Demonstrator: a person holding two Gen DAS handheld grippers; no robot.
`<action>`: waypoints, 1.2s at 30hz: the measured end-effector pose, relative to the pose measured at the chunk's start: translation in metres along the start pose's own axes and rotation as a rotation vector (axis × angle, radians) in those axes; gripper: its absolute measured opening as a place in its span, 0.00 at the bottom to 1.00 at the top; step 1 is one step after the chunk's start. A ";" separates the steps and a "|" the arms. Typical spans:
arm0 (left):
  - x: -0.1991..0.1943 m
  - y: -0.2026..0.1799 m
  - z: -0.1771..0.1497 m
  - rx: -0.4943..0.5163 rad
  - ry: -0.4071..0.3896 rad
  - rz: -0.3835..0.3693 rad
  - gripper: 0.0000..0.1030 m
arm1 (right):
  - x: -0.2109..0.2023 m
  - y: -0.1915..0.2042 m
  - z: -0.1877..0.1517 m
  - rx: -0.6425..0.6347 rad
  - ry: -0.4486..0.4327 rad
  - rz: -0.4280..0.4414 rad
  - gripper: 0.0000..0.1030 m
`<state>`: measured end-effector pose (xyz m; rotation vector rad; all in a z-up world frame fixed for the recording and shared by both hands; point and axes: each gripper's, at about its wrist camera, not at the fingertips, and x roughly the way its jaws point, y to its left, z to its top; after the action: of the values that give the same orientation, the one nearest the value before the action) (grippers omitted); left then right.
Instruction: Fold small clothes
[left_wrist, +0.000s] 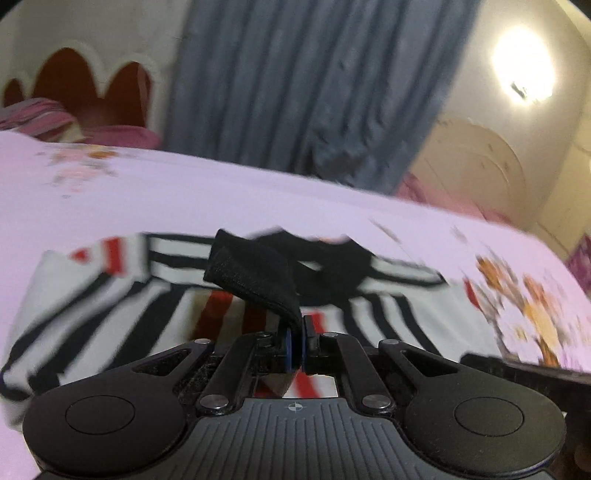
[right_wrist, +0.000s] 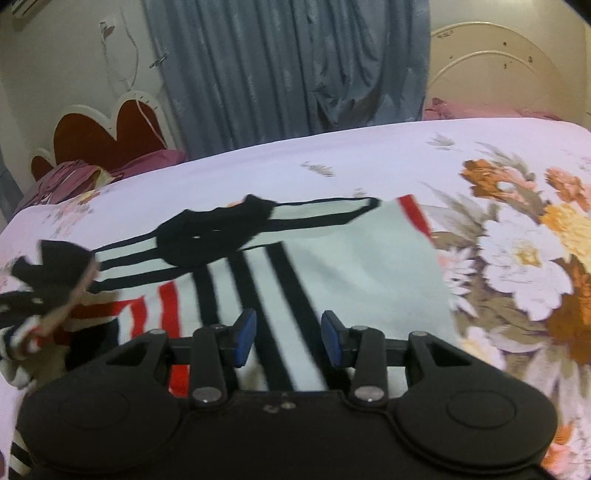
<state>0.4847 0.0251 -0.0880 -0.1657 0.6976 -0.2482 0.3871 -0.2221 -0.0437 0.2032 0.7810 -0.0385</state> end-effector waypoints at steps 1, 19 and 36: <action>-0.002 -0.013 -0.005 0.014 0.011 -0.010 0.03 | -0.002 -0.006 0.000 0.012 -0.001 0.000 0.37; -0.053 -0.028 -0.059 0.064 0.001 -0.011 0.56 | -0.003 -0.033 -0.004 0.148 0.073 0.189 0.50; -0.086 0.093 -0.090 0.072 0.064 0.331 0.10 | 0.034 0.027 -0.001 -0.123 0.071 0.122 0.07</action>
<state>0.3787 0.1322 -0.1251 0.0277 0.7671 0.0390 0.4130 -0.1943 -0.0637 0.1360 0.8379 0.1326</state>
